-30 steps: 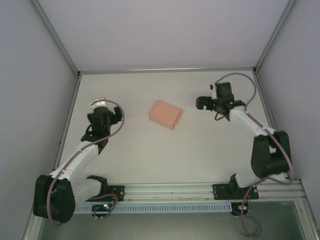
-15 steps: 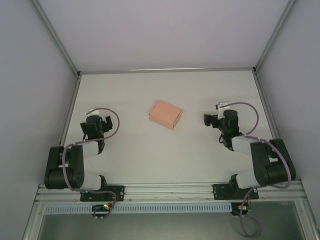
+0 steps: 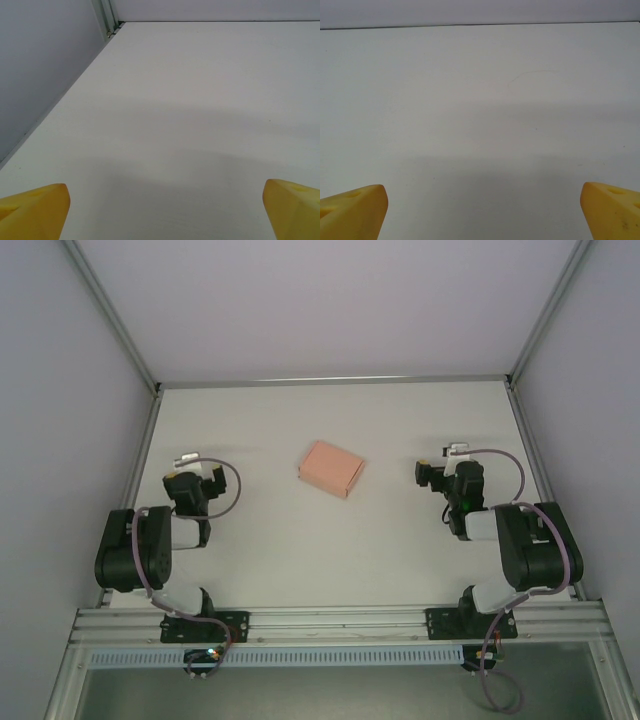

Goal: Assemble paper box

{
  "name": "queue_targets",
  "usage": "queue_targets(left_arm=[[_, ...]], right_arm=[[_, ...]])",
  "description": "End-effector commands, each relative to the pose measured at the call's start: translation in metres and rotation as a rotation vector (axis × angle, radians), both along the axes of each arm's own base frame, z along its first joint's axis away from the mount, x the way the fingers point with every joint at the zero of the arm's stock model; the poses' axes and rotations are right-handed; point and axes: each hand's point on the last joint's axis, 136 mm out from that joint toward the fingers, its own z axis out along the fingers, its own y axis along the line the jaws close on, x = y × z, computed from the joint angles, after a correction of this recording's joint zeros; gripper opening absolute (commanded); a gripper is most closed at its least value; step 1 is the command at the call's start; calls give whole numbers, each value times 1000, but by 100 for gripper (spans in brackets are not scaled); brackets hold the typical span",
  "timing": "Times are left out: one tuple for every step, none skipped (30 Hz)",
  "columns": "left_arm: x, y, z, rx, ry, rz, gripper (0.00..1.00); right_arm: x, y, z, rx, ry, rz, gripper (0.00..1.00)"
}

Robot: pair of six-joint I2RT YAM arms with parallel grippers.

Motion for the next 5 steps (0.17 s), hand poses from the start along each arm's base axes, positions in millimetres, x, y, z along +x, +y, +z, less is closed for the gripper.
queue_targets(left_arm=[[5,-2,12,17,-37,-15,100],[5,-2,11,17,-35,-16,100],[5,-2,11,17,-35,-15,100],[5,-2,11,17,-36,-15,100],[5,-2,12,18,-37,-16,100]], right_arm=[[7,4,13,11,-43,17,100],[7,4,13,10,-45,17,100],[7,4,13,10,-45,18,100],[6,4,13,11,-45,16,100],[6,4,13,10,-47,17,100]])
